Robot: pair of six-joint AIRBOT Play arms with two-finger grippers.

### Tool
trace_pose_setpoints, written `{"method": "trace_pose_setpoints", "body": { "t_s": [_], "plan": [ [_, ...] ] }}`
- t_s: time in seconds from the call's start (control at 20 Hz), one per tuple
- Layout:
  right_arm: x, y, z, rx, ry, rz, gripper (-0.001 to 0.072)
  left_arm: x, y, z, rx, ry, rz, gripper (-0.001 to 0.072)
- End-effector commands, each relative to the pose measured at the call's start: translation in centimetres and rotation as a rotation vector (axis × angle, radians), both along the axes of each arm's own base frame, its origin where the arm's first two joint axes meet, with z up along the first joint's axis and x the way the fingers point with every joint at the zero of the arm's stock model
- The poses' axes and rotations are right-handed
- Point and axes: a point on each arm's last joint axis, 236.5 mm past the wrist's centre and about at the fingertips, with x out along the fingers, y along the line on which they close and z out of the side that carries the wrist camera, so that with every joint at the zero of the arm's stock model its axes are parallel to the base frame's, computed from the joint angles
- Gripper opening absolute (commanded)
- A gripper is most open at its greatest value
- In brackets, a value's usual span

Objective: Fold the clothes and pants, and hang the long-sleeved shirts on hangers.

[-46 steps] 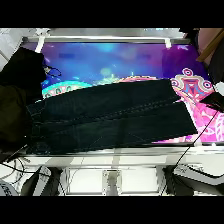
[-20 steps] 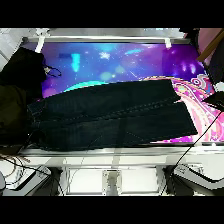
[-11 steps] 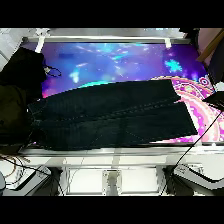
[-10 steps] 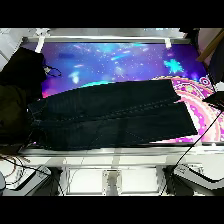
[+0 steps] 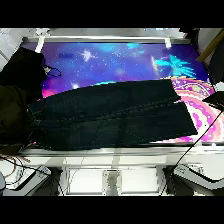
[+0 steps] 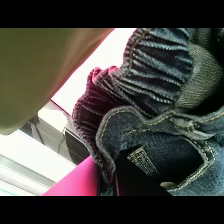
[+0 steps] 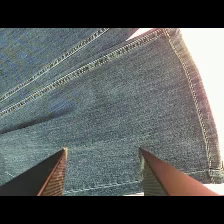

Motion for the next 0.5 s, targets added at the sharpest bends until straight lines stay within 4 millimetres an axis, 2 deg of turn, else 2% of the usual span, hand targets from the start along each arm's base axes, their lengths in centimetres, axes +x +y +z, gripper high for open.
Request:
{"method": "trace_pose_setpoints", "body": {
  "t_s": [0.0,0.3,0.4,0.45],
  "plan": [
    [0.3,-0.5,0.0,-0.017,-0.012,-0.013,0.0494,0.0,0.0,0.0,0.004,-0.003,-0.015,0.0026],
    [1.5,-2.0,0.2,-0.064,-0.055,-0.064,0.0493,-0.3,-0.2,0.0,-0.004,0.008,-0.023,0.0026],
    [0.5,-2.0,-0.4,-0.08,-0.01,-0.039,0.0493,-0.3,-0.2,0.0,-0.004,0.008,-0.025,0.0026],
    [-0.8,-2.6,-1.1,-0.116,0.042,-0.015,0.0493,-0.3,-0.2,0.0,-0.002,0.006,-0.029,0.0026]
  ]
}}
